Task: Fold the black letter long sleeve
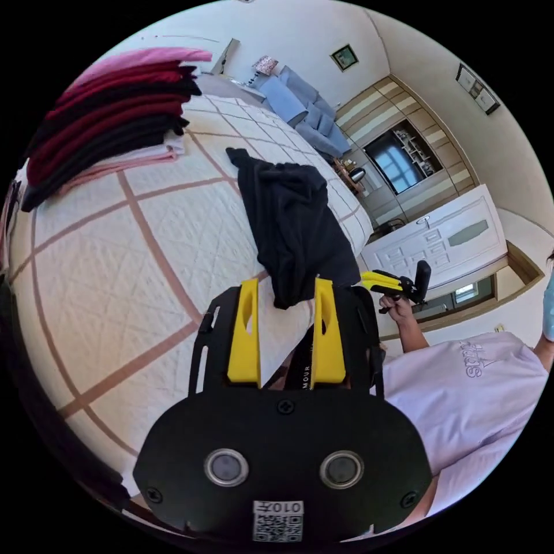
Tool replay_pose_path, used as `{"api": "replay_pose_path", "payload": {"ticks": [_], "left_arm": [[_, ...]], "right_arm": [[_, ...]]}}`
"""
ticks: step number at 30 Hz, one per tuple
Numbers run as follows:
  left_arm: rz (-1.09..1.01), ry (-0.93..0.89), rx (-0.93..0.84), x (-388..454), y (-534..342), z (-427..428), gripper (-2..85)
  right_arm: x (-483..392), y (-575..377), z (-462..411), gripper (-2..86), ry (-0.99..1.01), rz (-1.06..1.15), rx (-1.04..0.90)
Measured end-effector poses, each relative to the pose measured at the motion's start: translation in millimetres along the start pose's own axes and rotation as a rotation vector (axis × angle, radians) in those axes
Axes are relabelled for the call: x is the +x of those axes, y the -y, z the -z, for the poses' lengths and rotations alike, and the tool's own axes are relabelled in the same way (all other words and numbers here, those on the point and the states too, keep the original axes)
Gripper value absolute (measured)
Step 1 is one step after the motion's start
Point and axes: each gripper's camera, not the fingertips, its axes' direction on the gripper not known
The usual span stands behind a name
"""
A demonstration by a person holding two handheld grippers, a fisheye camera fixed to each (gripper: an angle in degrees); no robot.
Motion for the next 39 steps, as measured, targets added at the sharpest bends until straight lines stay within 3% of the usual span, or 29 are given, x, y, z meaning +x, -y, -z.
{"api": "replay_pose_path", "payload": {"ticks": [3,5,9,12,15,20,26,31,36,37,39], "left_arm": [[-0.049,-0.057,0.151,17.5,35.1,35.5,13.6],[-0.067,-0.083,0.162,19.1,72.4,27.2,14.2],[-0.01,-0.239,0.027,-6.6,155.4,-49.4,14.9],[0.06,-0.179,-0.061,-21.2,182.3,-94.8,15.2],[0.099,-0.164,-0.13,-29.6,182.7,-120.1,15.2],[0.183,-0.315,0.007,-46.1,166.7,-125.1,14.2],[0.209,-0.317,-0.09,-43.9,178.8,-171.6,10.6],[0.061,-0.18,-0.035,-1.5,201.7,-162.6,6.2],[-0.544,0.17,0.258,118.8,191.3,-103.8,4.6],[-0.54,0.22,0.274,119.8,189.1,-104.9,4.7],[-0.336,0.342,0.151,84.6,199.7,-133.7,5.4]], "right_arm": [[-1.4,-16.7,27.0,7.3,-0.038,-0.049,0.064],[-6.9,-20.3,40.8,7.3,-0.072,-0.052,0.105],[-30.4,-23.8,70.2,7.2,-0.18,-0.041,0.207],[-48.5,-37.1,84.3,6.6,-0.231,-0.037,0.243],[-63.7,-56.9,88.5,5.4,-0.319,-0.054,0.25],[-73.4,-76.5,83.7,4.0,-0.345,-0.071,0.23],[-75.9,-69.2,88.2,3.6,-0.326,-0.063,0.241],[-75.2,-70.1,88.5,2.9,-0.332,-0.087,0.221],[-67.3,-67.1,87.5,2.6,-0.324,-0.123,0.205],[-63.8,-64.2,87.7,2.7,-0.308,-0.131,0.21],[-60.4,-57.6,87.8,2.7,-0.288,-0.123,0.208]]}}
